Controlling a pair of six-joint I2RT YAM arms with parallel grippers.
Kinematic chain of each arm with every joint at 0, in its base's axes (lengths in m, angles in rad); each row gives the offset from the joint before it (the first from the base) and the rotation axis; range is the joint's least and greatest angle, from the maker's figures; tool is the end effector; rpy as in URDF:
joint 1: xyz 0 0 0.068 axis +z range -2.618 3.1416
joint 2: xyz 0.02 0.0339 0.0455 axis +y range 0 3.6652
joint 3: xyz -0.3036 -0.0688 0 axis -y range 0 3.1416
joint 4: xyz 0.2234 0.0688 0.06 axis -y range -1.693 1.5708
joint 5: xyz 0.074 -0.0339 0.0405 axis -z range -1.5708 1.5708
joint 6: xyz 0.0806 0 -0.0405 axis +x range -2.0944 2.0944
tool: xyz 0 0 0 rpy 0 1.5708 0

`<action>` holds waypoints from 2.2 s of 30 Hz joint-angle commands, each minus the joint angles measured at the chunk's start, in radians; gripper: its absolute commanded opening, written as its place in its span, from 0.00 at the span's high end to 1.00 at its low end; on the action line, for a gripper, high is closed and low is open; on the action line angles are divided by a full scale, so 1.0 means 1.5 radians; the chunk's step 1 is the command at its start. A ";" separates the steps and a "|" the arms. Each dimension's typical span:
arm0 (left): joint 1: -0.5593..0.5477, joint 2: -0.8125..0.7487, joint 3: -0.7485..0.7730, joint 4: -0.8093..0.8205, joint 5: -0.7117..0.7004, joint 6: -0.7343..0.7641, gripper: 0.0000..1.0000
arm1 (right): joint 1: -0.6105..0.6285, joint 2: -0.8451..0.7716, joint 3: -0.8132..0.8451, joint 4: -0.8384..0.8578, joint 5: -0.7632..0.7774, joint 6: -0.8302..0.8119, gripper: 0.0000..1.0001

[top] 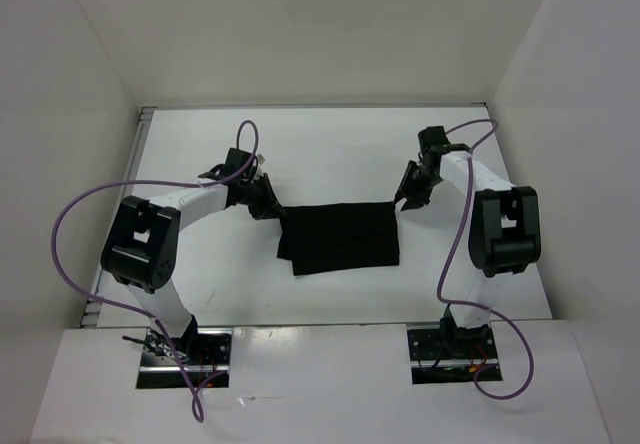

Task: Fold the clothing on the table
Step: Fold the skirt

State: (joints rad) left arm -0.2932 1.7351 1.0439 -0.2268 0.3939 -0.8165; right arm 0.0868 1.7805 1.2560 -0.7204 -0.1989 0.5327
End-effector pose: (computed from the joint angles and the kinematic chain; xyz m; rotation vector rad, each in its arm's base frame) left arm 0.3454 -0.1366 0.1989 -0.5106 2.5961 -0.9185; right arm 0.3529 0.0467 0.2056 0.5872 2.8023 0.4155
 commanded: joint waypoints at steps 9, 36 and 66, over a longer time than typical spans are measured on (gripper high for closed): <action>0.001 0.003 0.016 0.011 -0.001 0.006 1.00 | 0.001 0.011 -0.039 0.026 -0.028 -0.003 0.66; 0.001 -0.009 0.012 0.011 0.031 0.000 1.00 | 0.029 -0.059 -0.033 0.004 -0.068 0.003 1.00; 0.110 0.106 0.153 0.010 0.237 -0.061 1.00 | -0.008 0.002 0.060 -0.025 -0.175 -0.018 1.00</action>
State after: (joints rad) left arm -0.1642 1.8507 1.2491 -0.2489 0.6365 -0.8539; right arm 0.1020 1.7756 1.3193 -0.7486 -0.3908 0.5247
